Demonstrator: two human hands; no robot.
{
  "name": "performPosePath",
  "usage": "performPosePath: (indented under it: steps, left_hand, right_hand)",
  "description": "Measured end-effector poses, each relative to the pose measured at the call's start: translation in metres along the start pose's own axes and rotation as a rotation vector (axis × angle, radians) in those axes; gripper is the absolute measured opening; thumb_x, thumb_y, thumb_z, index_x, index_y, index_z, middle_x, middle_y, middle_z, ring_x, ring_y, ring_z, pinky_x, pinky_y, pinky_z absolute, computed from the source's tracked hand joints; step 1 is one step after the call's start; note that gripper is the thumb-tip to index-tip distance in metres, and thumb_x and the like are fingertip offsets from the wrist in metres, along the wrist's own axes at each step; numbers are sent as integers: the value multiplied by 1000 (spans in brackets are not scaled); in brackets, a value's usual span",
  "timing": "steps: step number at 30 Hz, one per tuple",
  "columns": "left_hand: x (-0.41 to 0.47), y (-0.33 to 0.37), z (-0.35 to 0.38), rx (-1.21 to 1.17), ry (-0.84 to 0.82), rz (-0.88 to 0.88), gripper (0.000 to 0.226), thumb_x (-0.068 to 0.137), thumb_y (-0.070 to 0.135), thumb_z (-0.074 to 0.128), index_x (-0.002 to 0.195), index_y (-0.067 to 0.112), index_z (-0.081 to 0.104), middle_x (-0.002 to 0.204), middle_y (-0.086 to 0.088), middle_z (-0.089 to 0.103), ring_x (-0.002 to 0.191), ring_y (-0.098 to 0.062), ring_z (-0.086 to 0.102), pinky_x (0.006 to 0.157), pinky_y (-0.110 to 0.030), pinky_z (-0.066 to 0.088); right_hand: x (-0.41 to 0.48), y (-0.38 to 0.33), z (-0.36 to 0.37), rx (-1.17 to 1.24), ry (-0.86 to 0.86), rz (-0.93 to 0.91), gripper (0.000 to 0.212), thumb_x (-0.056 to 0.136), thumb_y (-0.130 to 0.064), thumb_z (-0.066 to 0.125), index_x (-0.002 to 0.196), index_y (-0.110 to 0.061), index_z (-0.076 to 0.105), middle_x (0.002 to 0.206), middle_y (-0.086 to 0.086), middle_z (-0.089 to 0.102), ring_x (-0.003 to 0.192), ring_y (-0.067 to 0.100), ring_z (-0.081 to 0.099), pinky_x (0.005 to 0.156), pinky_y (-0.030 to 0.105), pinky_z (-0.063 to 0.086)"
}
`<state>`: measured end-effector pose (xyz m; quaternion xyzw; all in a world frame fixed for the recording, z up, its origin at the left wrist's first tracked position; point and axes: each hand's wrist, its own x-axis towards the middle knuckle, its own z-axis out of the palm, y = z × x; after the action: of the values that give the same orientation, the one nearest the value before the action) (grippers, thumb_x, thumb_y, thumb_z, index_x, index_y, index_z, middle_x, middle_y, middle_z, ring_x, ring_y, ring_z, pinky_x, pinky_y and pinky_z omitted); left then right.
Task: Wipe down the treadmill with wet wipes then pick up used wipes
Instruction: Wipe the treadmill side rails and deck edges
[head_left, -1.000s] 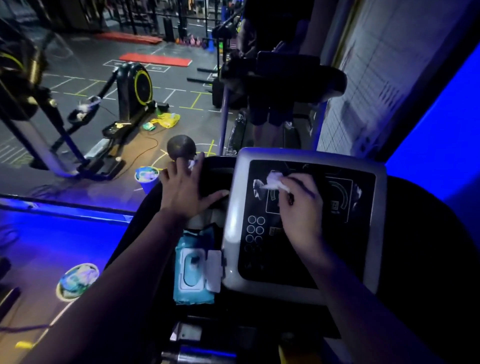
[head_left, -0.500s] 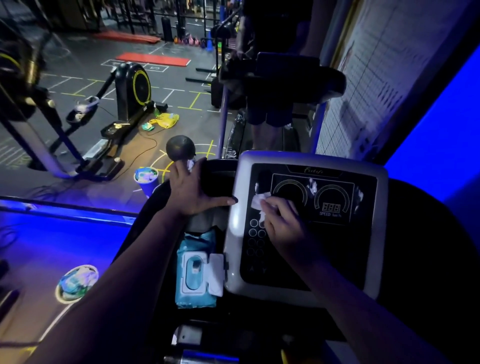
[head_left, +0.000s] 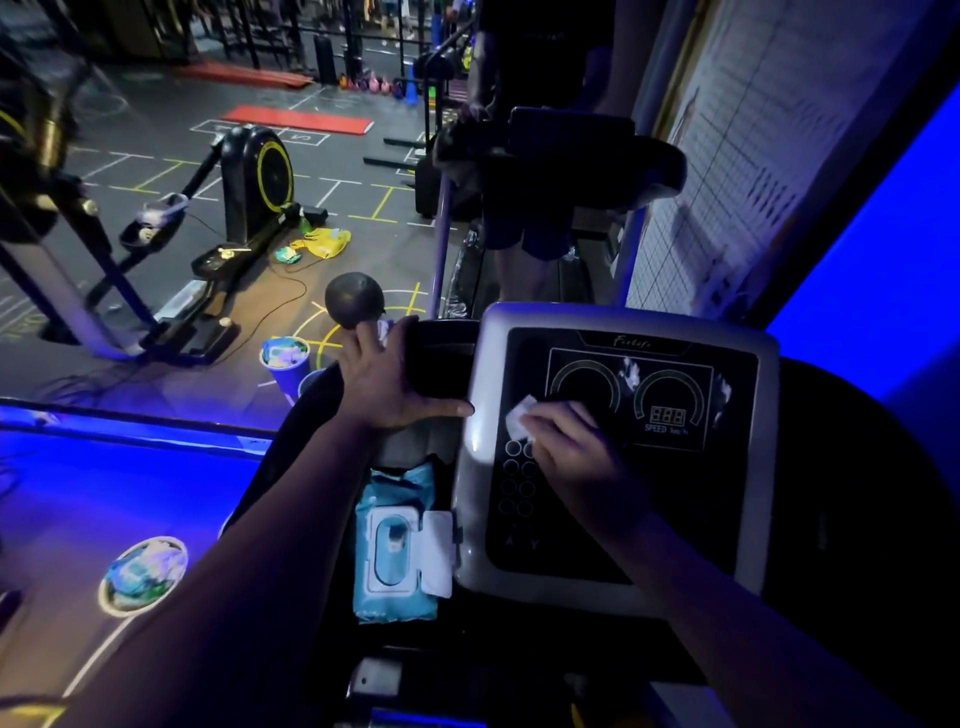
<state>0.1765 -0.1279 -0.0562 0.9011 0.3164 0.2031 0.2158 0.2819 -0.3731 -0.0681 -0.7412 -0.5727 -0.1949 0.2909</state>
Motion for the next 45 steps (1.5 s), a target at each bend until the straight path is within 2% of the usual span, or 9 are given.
performPosePath:
  steps: [5, 11, 17, 20, 23, 28, 32, 39, 45]
  left_hand:
    - [-2, 4, -2, -12, -4, -14, 148, 25, 101, 57, 154, 31, 35, 134, -14, 32, 133, -38, 28, 115, -53, 26]
    - [-1, 5, -4, -8, -18, -24, 147, 25, 102, 57, 152, 32, 34, 133, -13, 32, 132, -38, 29, 116, -52, 26]
    - [-2, 6, -5, -5, -41, -26, 147, 25, 101, 58, 153, 32, 32, 138, -15, 31, 134, -38, 27, 117, -53, 24]
    - [-2, 6, -6, -20, -49, -33, 147, 24, 101, 59, 152, 33, 32, 140, -14, 30, 135, -39, 26, 118, -54, 24]
    - [-2, 7, -8, -26, -57, -27, 147, 25, 100, 59, 152, 32, 32, 140, -14, 29, 136, -39, 25, 117, -55, 23]
    - [-4, 9, -8, -25, -43, -12, 148, 26, 100, 57, 153, 30, 31, 139, -16, 30, 134, -38, 26, 116, -53, 23]
    - [-7, 11, -8, 7, -28, -22, 150, 23, 100, 54, 154, 29, 34, 136, -18, 32, 133, -41, 29, 117, -52, 22]
    - [-10, 16, -15, -21, -34, -39, 151, 22, 99, 57, 154, 29, 35, 138, -19, 32, 135, -42, 29, 117, -54, 23]
    - [-22, 22, -9, 6, 98, 55, 134, 47, 96, 59, 156, 22, 36, 127, -22, 37, 127, -43, 34, 115, -57, 27]
  right_hand:
    - [42, 3, -2, -91, 145, 163, 27, 89, -21, 50, 90, -12, 76, 106, -5, 73, 97, 19, 47, 80, 34, 43]
    - [19, -15, 8, -27, 56, 41, 31, 99, -4, 42, 91, 1, 72, 109, 11, 71, 103, 28, 62, 98, 34, 52]
    - [-6, -8, 4, 33, 77, 154, 9, 90, 2, 67, 82, -2, 70, 114, 10, 70, 106, 25, 63, 93, 34, 52]
    - [17, -5, 14, 80, 139, 297, 10, 86, 7, 65, 84, -1, 69, 115, 11, 67, 105, 26, 65, 93, 36, 52]
    - [15, -16, 18, 122, 118, 247, 19, 87, 11, 58, 96, -1, 69, 115, 10, 65, 105, 26, 66, 94, 39, 54]
    - [-28, -25, 8, 73, 31, 216, 22, 96, -6, 56, 113, -4, 71, 123, 9, 64, 109, 16, 65, 98, 24, 49]
    - [-1, -15, 1, 167, 222, 398, 27, 94, 10, 55, 117, 5, 68, 120, 15, 59, 103, -11, 54, 95, 1, 38]
    - [-28, -34, 5, 129, -76, 212, 17, 88, -2, 59, 101, -4, 71, 113, 4, 66, 98, 19, 67, 84, 36, 56]
    - [-26, 15, -80, 117, 272, 472, 26, 85, 4, 71, 106, -10, 77, 105, 2, 68, 97, 7, 64, 91, 16, 46]
